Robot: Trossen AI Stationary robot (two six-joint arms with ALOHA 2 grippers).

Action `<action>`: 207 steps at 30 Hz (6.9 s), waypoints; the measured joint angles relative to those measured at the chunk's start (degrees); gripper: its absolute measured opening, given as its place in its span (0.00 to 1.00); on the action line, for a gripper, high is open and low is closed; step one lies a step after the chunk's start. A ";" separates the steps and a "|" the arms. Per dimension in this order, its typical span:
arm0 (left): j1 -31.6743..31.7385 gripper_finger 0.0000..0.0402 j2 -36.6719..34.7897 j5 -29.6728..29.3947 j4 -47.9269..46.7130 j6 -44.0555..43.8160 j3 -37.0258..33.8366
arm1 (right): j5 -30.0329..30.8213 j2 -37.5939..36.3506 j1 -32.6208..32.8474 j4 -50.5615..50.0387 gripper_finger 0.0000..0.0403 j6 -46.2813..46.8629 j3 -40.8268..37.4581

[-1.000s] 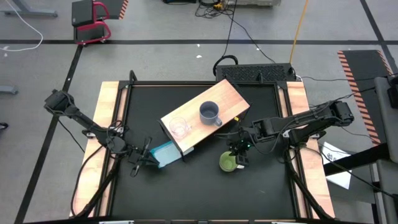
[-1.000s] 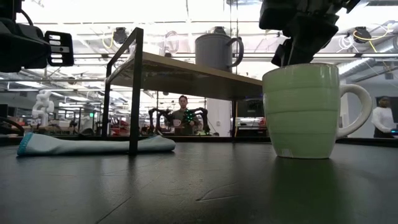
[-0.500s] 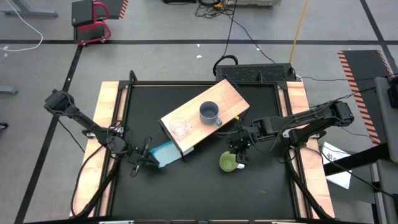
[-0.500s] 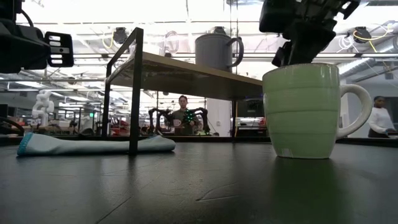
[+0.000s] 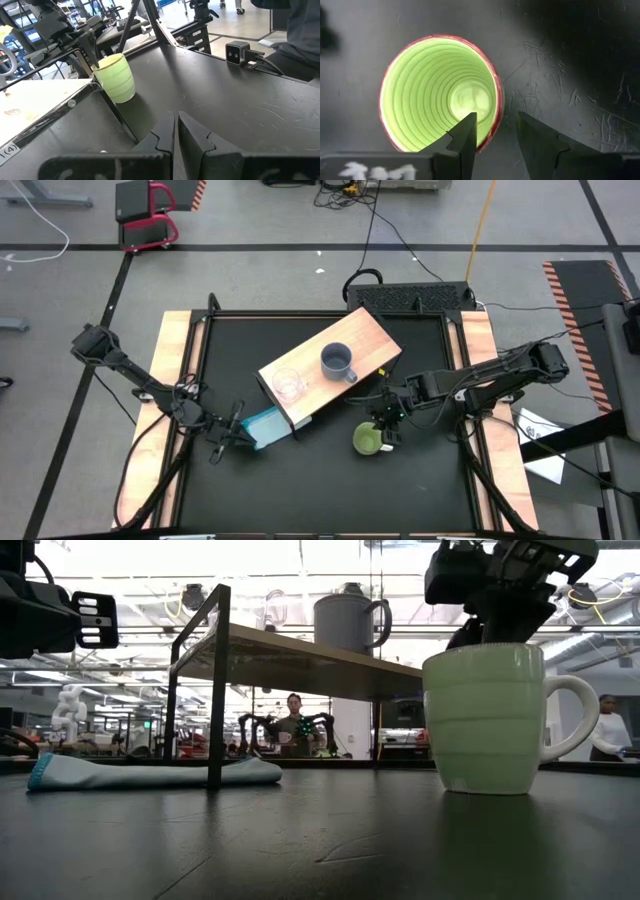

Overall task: Stack small to large cups/mugs on shelf
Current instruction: Put the green mug on the shelf

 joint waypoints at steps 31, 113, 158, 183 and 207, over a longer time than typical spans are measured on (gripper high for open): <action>0.00 0.06 -0.01 0.00 0.04 -0.48 -0.01 | 0.69 -2.55 0.02 2.91 0.01 -3.42 -0.09; -0.02 0.06 -0.02 -0.01 -0.97 -1.15 0.01 | 12.11 -41.13 7.03 24.09 0.00 -10.54 -19.99; 0.02 0.06 0.00 -0.01 -3.58 1.97 0.01 | 4.46 -15.52 -33.50 -6.83 0.00 -12.44 26.71; 0.02 0.06 -0.01 0.00 -5.17 3.80 0.01 | 2.77 -0.44 -43.54 -22.60 0.00 -10.34 38.01; 0.02 0.06 -0.01 0.04 -5.20 4.02 0.00 | 2.94 5.22 -43.32 -28.67 0.00 -6.38 38.01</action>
